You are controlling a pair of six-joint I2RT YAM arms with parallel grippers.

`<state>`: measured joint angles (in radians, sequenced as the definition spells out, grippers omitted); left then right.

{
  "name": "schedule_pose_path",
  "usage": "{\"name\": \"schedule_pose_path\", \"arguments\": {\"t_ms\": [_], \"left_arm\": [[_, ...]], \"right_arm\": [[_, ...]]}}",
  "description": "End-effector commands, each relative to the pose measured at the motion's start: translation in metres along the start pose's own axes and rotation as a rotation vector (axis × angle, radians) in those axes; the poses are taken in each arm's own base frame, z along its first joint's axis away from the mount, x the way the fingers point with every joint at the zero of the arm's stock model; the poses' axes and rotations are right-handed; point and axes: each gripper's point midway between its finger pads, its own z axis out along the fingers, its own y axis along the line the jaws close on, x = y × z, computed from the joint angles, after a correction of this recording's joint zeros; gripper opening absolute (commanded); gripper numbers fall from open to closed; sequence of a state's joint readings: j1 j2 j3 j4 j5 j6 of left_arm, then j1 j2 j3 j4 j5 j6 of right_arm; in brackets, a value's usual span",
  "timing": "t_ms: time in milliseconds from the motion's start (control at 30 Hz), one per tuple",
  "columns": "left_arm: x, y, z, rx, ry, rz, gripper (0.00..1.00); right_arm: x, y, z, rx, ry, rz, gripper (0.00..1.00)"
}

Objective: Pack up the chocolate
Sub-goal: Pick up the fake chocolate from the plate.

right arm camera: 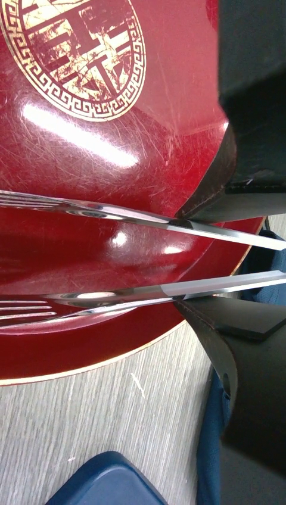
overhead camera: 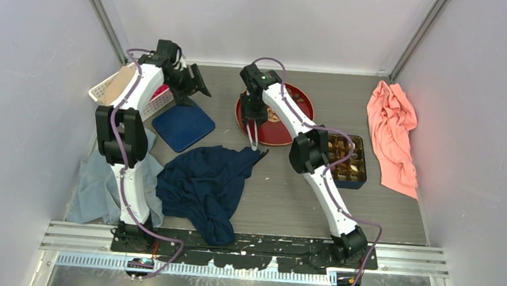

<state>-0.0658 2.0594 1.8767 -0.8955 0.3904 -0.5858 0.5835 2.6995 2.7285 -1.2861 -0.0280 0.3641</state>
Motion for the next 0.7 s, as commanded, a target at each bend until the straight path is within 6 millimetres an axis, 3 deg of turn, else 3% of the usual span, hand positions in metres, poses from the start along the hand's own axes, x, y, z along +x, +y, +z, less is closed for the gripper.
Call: {"name": "schedule_pose_path", "arguments": {"t_ms": [0, 267, 500, 667], "left_arm": [[-0.009, -0.051, 0.014, 0.117, -0.03, 0.044, 0.72], [-0.021, -0.063, 0.036, 0.133, -0.03, 0.028, 0.72], [-0.021, -0.066, 0.037, 0.146, -0.024, 0.024, 0.72], [-0.02, -0.066, 0.036, 0.149, -0.02, 0.024, 0.72]], "right_arm": [[-0.02, 0.012, -0.02, -0.048, -0.083, -0.01, 0.5], [-0.026, 0.016, -0.015, -0.073, -0.098, -0.002, 0.49], [-0.028, 0.013, -0.007, -0.063, -0.102, 0.002, 0.48], [-0.029, 0.01, -0.007, -0.051, -0.108, 0.003, 0.4]]}}
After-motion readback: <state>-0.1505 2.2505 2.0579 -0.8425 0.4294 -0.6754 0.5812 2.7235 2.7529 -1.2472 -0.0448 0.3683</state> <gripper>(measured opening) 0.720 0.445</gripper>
